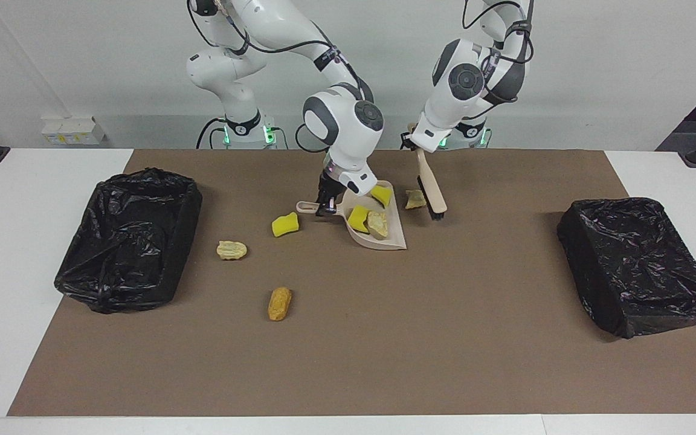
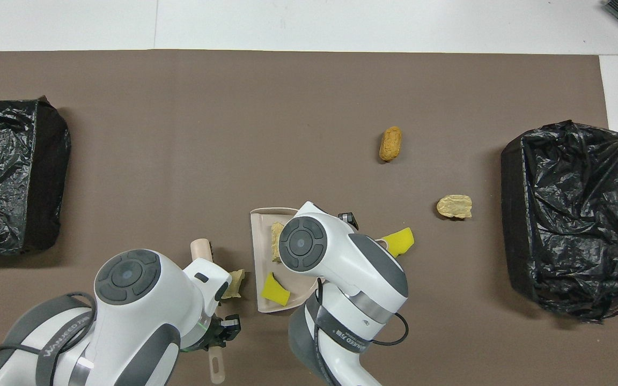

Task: Sweep and dump trash in bin
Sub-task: 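Brush the remaining scraps into the dustpan with the left gripper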

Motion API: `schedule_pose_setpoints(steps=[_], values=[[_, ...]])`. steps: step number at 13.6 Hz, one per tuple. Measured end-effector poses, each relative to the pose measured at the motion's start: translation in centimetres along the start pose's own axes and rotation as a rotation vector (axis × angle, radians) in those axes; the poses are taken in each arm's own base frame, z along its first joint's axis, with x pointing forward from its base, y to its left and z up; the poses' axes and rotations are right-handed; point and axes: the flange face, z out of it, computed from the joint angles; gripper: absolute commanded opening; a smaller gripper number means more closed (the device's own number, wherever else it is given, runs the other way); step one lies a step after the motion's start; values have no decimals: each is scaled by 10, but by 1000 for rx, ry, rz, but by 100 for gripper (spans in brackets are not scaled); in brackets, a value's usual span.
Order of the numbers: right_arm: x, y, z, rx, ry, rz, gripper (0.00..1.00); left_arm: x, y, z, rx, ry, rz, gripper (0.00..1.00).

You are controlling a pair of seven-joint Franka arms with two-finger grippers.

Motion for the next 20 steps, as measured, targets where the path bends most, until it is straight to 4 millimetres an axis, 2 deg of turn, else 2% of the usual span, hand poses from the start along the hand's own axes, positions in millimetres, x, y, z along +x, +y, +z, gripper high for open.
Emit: schedule_pose_setpoints(steps=[2,3,5,7,11,16,18,20], values=[[0,0,0,1,-2,-3,0,-3,-19,30,19,-2,-26,0],[0,0,0,1,-2,-3,0,-5,-26,37,24,1,-39,0],[0,0,0,1,-2,-3,0,-7,-31,40,16,26,-61,0],[0,0,0,1,-2,-3,0,-5,-25,43,-10,69,-62,0],[0,0,0,1,-2,-3,0,2,15,58,-158,110,-62,0],[0,0,0,2,-2,-3,0,6,90,45,-241,94,-20,0],[0,0,0,2,-2,-3,0,-3,107,45,-240,87,-8,0],[0,0,0,2,-2,-3,0,-7,110,45,-233,76,-1,0]])
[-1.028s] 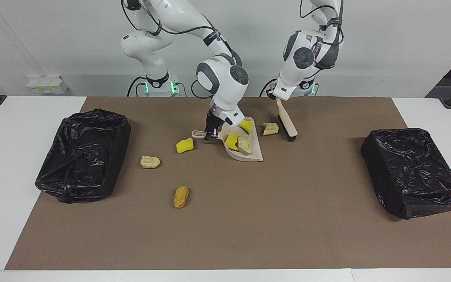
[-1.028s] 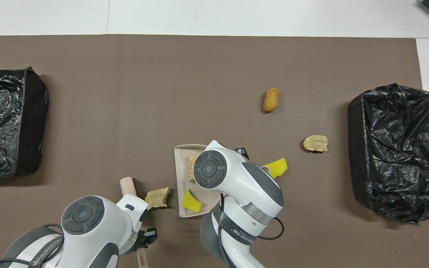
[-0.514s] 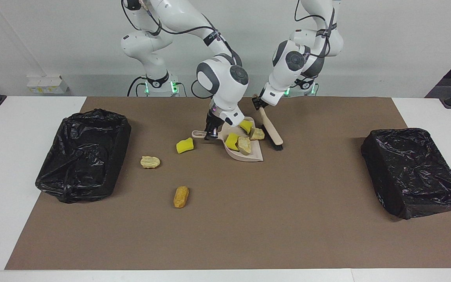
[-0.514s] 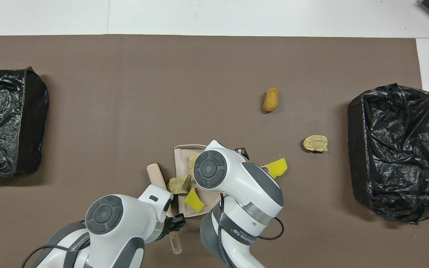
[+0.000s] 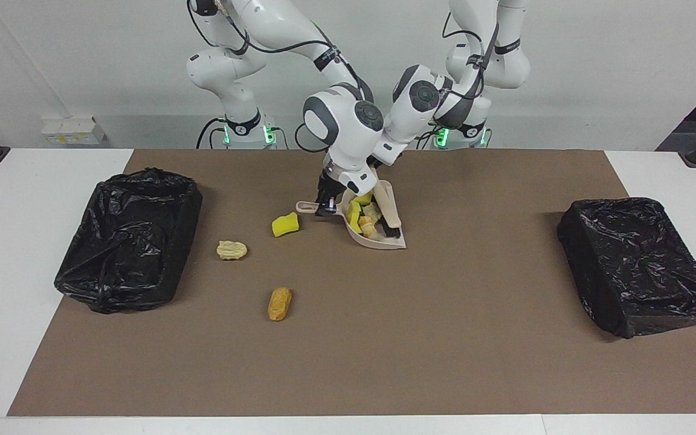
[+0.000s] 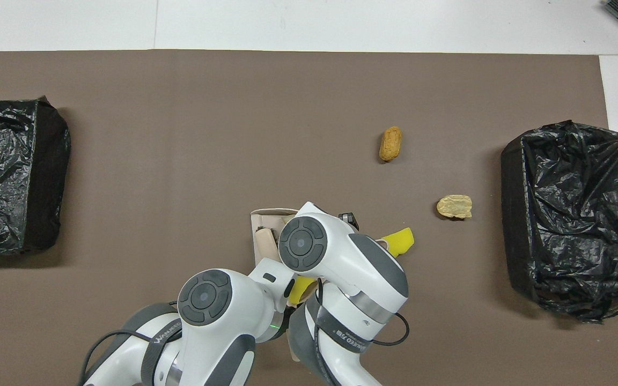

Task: Sweep and dump trash in bin
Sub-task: 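Brush the remaining scraps into the dustpan with the left gripper, then carry the loaded dustpan with the right gripper to the black bag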

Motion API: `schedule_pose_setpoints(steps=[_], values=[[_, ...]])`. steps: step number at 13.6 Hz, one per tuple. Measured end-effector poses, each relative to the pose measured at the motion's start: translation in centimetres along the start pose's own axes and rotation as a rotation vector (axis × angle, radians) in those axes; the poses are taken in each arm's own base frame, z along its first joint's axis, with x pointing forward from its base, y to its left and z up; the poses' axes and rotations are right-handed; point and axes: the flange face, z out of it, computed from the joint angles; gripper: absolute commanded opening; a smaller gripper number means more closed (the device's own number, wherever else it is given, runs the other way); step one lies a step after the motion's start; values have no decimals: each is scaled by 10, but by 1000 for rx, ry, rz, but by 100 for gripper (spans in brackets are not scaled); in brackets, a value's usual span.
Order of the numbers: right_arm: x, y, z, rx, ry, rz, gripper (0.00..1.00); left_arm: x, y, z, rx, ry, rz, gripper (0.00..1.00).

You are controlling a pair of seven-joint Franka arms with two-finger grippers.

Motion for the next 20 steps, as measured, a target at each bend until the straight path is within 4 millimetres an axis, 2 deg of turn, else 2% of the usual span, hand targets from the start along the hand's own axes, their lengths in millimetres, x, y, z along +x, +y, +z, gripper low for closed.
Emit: schedule_pose_setpoints(steps=[2,9,12,15,17,18,20], values=[[0,0,0,0,0,0,0,0,-2,-5,12,-23,-6,0],[-1,1,0,1,1,3,0,-2,-34,-66,81,-26,-13,0],[-13,6,-3,0,5,24,0,-5,-38,-82,119,-9,7,0],[-42,12,-22,-18,19,71,0,-9,-42,-88,153,-27,23,0],[-78,17,-44,-35,36,116,0,-13,-41,-90,153,-20,32,0],[-97,19,-56,-52,50,133,0,-16,-40,-87,161,-21,43,0],[-126,21,-76,-84,70,158,0,-36,-31,-59,205,-10,93,0]])
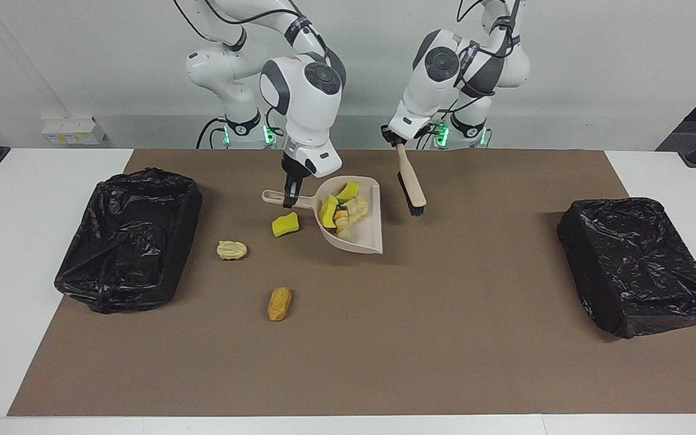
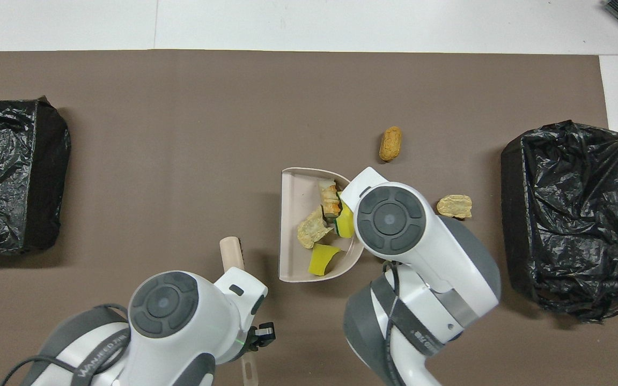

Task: Sweep and dump trash in bin
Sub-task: 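Carry the loaded dustpan with the right gripper to the black bag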

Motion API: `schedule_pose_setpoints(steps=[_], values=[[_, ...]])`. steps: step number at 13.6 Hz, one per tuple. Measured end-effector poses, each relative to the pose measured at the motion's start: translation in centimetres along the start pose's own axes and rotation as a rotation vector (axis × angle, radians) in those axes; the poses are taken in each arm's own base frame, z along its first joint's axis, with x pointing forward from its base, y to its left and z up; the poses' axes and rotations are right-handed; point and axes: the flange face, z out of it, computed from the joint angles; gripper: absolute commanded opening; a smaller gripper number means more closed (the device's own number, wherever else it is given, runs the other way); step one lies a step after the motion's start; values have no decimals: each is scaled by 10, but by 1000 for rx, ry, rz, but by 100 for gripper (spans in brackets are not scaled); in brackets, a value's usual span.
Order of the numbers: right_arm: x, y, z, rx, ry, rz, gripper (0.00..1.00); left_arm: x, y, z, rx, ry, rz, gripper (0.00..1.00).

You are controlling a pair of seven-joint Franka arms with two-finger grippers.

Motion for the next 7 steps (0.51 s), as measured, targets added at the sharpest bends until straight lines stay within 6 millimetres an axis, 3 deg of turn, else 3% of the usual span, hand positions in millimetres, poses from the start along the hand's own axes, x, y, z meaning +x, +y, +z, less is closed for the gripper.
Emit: schedule_pose_setpoints(steps=[3,7], values=[[-46,22,-18,5,-4,0,0,-41,31,45,63,51,71,0],[-146,63,-19,11,-1,-19,0,-83,51,93,72,55,98,0]])
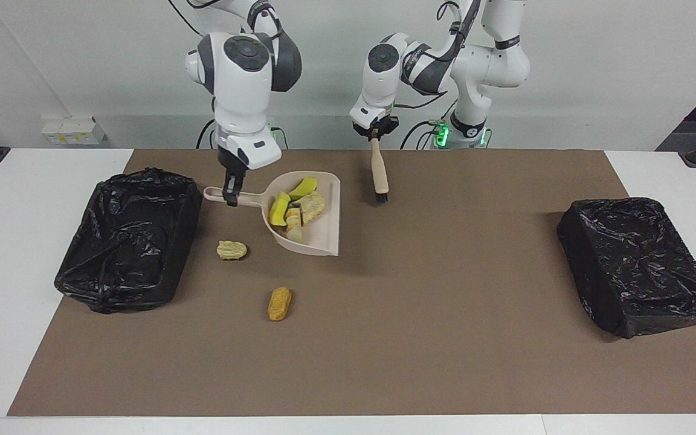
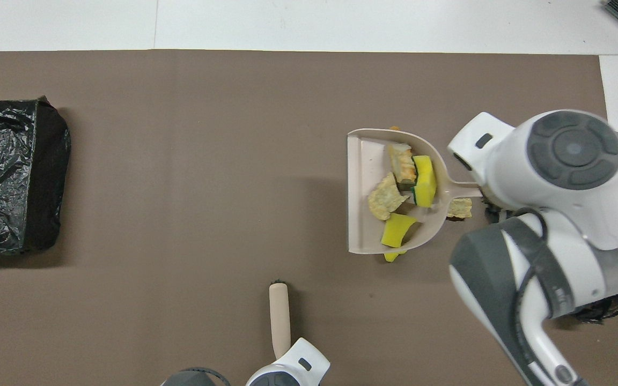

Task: Sweep and dump trash in bin
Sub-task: 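Carry the loaded dustpan with the right gripper to the black bag, then tip the dustpan into the bag while the left gripper sets down the brush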

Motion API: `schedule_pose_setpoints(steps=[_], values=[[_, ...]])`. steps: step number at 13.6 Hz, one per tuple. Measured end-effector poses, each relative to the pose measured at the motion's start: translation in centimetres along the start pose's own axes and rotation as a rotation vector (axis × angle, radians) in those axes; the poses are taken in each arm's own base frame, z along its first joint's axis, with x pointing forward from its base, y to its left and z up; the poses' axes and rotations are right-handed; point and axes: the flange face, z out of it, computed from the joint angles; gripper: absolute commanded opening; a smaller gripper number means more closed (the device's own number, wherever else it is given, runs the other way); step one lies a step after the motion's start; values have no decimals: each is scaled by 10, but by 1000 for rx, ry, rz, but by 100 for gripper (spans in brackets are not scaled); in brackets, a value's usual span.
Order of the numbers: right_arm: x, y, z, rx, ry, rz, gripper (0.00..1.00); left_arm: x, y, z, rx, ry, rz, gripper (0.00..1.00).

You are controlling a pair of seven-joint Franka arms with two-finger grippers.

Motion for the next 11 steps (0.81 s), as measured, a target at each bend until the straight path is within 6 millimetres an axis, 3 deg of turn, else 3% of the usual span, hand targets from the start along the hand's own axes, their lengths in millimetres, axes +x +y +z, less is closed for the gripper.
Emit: schedule_pose_setpoints(steps=[4,5,7,9,10,11], values=[[-103,14,25,44,-7,-6,0,-11,8,11,-27,3,6,0],[-137,15,34,56,-8,-1,0,-10,7,13,-29,6,3,0],[-205,14,51,57,-10,33,0,-9,4,17,-33,0,-6,0],[-261,5,64,69,-47,70,0,-9,4,17,-36,-3,-10,1],[-280,1,68,78,-91,81,0,-9,4,17,-37,-4,-9,10],[-296,-3,70,86,-138,86,0,-8,4,16,-38,-4,-4,28]])
